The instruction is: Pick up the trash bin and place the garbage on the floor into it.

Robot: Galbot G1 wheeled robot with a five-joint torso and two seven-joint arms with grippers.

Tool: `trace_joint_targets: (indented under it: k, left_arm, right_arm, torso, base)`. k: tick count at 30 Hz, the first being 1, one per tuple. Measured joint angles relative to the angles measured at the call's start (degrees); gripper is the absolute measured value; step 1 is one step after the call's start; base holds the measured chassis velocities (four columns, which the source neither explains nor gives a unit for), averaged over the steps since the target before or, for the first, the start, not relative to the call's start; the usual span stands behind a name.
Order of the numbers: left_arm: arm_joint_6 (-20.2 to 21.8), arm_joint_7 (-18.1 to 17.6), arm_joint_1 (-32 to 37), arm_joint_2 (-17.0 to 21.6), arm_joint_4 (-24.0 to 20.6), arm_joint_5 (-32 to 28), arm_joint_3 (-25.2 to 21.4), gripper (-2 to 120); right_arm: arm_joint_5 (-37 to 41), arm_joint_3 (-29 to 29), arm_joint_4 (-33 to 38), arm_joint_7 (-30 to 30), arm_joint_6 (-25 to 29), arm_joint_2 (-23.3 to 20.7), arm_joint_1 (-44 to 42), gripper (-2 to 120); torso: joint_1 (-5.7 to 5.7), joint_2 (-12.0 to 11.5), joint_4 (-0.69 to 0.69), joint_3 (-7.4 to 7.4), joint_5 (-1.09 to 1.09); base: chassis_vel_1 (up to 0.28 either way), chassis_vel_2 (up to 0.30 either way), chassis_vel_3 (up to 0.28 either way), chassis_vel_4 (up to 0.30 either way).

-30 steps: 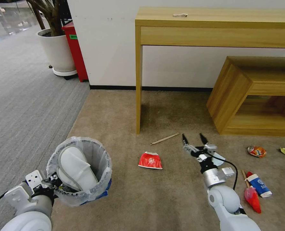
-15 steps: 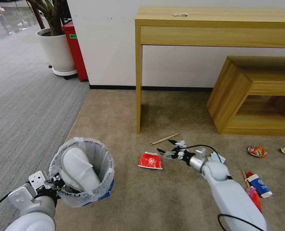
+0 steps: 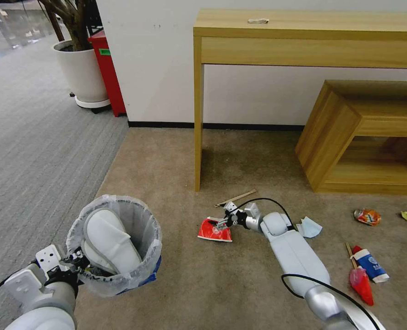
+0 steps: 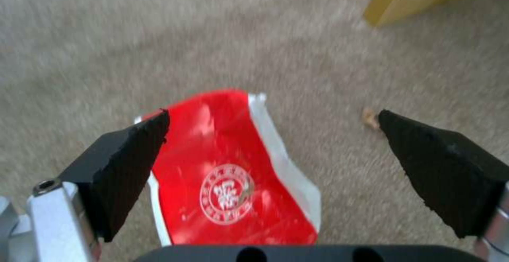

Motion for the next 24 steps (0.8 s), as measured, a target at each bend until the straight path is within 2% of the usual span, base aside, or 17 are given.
trace_joint_targets:
  k: [7,10,12,13,15,18,22,24]
  left_arm:
    - [0.0,0.0,-0.8,-0.1,0.9,-0.1,0.4,0]
    - [-0.1,0.0,-1.4,0.1,1.6,-0.5,0.4,0]
    - [-0.1,0.0,-1.5,0.2,1.7,-0.5,0.4,0]
    - [-0.1,0.0,-1.8,0.3,2.2,-0.6,0.4,0]
    - [-0.1,0.0,-1.9,0.3,2.4,-0.6,0.4,0]
    - [-0.2,0.1,-2.2,0.6,2.9,-0.7,0.5,0]
    - [-0.2,0.1,-2.2,0.8,2.9,-0.8,0.5,0]
    - [-0.2,0.2,-2.3,0.9,3.0,-0.8,0.5,0]
  right_arm:
    - [-2.5,0.6,-5.7,2.7,-1.1,1.6,1.4,96]
    - [-2.5,0.5,-7.6,4.9,-2.2,2.0,1.8,78]
    - [-2.5,0.5,-7.7,5.1,-2.2,2.1,1.8,78]
    - [-2.3,0.4,-8.2,6.0,-2.3,2.2,1.9,69]
    - [-2.2,0.4,-8.3,6.2,-2.3,2.3,1.9,67]
    - [-1.8,0.2,-8.0,6.7,-2.4,2.1,1.7,50]
    - [-1.6,0.0,-7.5,6.7,-2.4,1.7,1.4,40]
    - [-1.2,-0.2,-6.6,6.7,-2.4,1.1,0.8,30]
  torso:
    - [0.0,0.0,0.0,0.0,0.01]
    - [0.0,0.0,0.0,0.0,0.0]
    - [0.0,0.0,0.0,0.0,0.01]
    - [0.0,0.0,0.0,0.0,0.01]
    - [0.0,0.0,0.01,0.0,0.01]
    - [0.0,0.0,0.01,0.0,0.01]
    - [0.0,0.0,0.01,-0.01,0.01]
    - [0.0,0.0,0.01,-0.01,0.01]
  base:
    - [0.0,0.0,0.0,0.0]
    - [0.0,0.0,0.0,0.0]
    - [0.0,0.0,0.0,0.0]
    - [0.0,0.0,0.0,0.0]
    - [0.0,0.0,0.0,0.0]
    - [0.0,0.0,0.0,0.0]
    - [0.0,0.0,0.0,0.0]
    - [0.0,0.0,0.0,0.0]
